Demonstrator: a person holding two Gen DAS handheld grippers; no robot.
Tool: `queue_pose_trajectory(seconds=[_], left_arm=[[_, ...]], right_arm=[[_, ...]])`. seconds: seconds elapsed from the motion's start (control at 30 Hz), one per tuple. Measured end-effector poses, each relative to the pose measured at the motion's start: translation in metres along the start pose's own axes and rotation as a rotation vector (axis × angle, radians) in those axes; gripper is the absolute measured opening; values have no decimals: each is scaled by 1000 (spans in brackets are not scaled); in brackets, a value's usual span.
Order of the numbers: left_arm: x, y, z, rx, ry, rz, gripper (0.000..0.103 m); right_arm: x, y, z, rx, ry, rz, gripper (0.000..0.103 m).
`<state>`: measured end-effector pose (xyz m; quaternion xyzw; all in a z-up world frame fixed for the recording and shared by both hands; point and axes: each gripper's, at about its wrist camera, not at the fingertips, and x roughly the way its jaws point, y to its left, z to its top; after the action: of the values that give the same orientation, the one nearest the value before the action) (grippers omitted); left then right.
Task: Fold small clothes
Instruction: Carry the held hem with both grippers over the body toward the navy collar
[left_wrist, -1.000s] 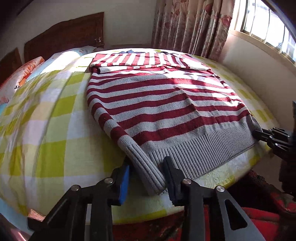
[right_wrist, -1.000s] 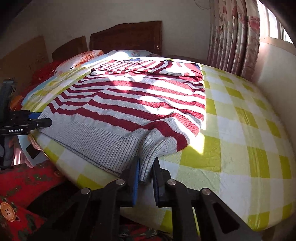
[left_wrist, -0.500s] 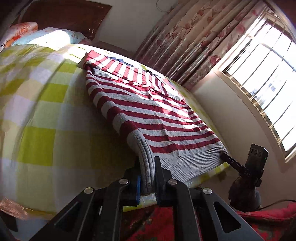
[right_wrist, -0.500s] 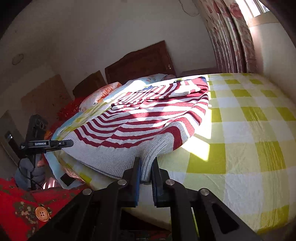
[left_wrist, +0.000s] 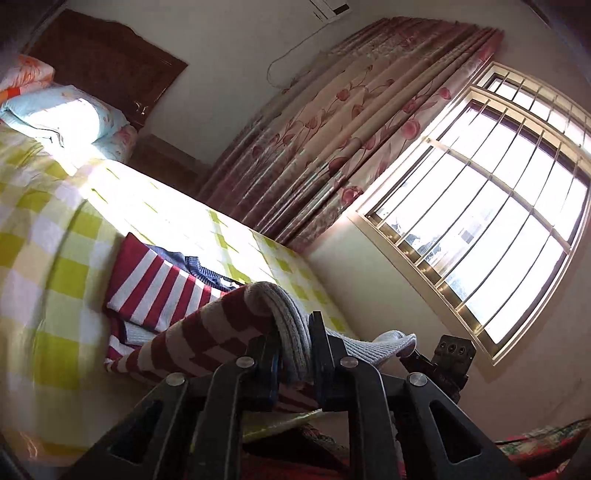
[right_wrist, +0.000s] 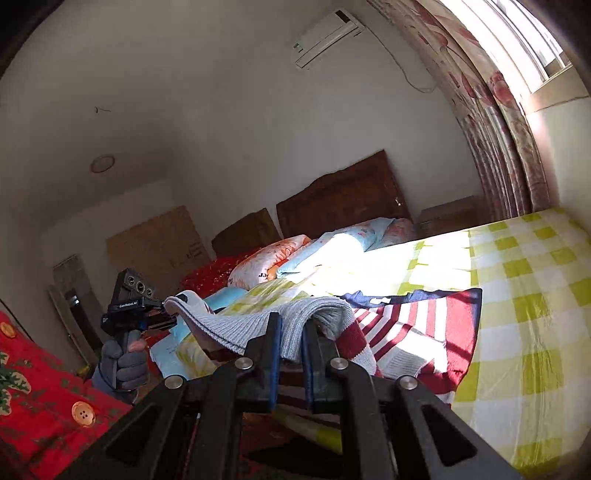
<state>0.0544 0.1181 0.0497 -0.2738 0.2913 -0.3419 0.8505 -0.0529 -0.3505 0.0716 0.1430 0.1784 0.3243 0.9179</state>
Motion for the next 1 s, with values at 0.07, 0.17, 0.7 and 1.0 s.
queue_pose_trajectory(seconds=[0.07, 0.17, 0.7, 1.0], left_arm=[[39, 14, 18, -35, 17, 125, 103], [63, 28, 17, 33, -3, 290, 103], [138, 89, 7, 155, 303, 535, 103], [144, 94, 5, 190, 325, 537, 103]], right_arm=[[30, -29, 21, 80, 3, -117, 31], [60, -58, 22, 141, 128, -273, 45], [133, -116, 2, -108, 476, -440, 43], [142, -125, -16, -121, 521, -469, 12]])
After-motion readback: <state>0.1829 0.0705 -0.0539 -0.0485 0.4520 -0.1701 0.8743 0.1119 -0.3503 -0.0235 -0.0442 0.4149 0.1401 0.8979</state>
